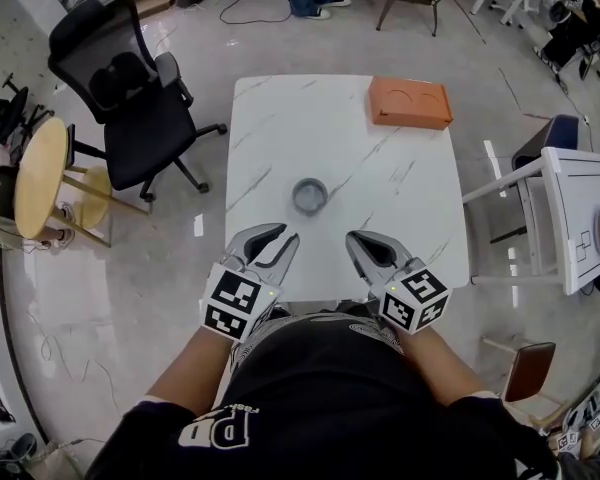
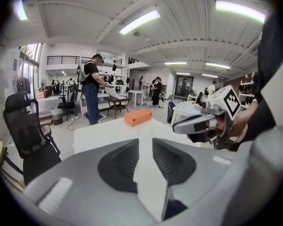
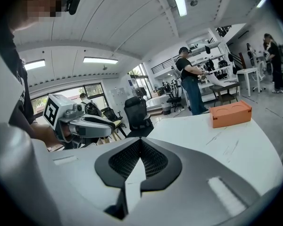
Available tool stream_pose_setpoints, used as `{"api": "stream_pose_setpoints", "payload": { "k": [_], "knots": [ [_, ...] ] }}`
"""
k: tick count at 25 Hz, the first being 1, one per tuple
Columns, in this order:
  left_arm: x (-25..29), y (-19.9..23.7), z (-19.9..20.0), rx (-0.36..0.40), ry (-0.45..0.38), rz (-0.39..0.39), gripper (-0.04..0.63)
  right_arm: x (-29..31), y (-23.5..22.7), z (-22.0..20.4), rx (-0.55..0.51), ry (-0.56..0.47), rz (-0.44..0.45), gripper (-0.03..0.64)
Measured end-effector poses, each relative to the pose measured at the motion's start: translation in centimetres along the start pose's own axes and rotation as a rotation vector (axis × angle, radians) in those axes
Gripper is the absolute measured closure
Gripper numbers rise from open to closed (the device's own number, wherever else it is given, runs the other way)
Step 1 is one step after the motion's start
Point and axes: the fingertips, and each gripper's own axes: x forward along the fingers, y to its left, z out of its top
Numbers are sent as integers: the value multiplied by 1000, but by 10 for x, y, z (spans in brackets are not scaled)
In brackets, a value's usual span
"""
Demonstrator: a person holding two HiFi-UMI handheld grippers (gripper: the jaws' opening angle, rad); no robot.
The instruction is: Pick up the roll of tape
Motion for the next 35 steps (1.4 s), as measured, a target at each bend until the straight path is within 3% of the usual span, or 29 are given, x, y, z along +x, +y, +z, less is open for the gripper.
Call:
{"api": "stream_pose_setpoints", "payload": {
  "k": [13,20,24,35],
  "knots": [
    [12,-3,-6,94,46,-12,440,-4,-4,-3,16,-12,-19,618],
    [52,8,-48,269,205,7,440,-9,-9,-5,23,-6,-40,618],
    [80,7,-70,385,288,-36,440,-14,-12,-6,29,-10,-59,618],
    [146,15,-114,583,486,-134,440,-34,-26,-8,62,-21,-109,618]
  ]
}}
